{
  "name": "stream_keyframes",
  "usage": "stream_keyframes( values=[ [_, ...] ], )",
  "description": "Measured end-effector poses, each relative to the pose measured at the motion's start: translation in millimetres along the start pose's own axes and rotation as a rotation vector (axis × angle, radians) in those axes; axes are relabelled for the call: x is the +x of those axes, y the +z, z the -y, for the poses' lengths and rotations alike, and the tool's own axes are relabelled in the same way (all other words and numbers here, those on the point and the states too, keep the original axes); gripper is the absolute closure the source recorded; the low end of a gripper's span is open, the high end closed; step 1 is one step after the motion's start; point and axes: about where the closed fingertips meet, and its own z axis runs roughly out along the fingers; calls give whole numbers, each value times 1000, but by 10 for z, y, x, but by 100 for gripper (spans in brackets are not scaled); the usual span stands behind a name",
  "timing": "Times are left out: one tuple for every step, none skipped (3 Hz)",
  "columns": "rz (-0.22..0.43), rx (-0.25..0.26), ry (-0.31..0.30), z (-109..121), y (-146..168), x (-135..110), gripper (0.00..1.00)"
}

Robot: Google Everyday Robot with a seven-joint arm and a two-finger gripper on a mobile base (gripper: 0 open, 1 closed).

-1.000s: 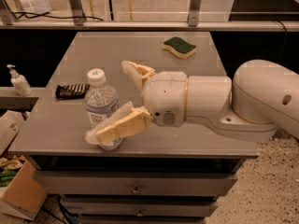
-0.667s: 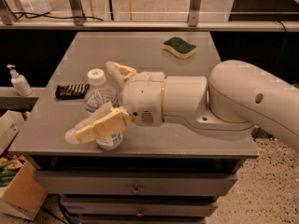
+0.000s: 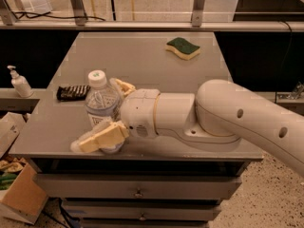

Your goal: Knock blue plastic bottle over

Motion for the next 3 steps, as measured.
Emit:
stream_keyframes(
  values=[
    [-11, 23, 14, 127, -69, 279, 16],
    [-13, 46, 20, 265, -167, 434, 40],
    [-14, 72, 32, 425, -270, 466, 63]
  ],
)
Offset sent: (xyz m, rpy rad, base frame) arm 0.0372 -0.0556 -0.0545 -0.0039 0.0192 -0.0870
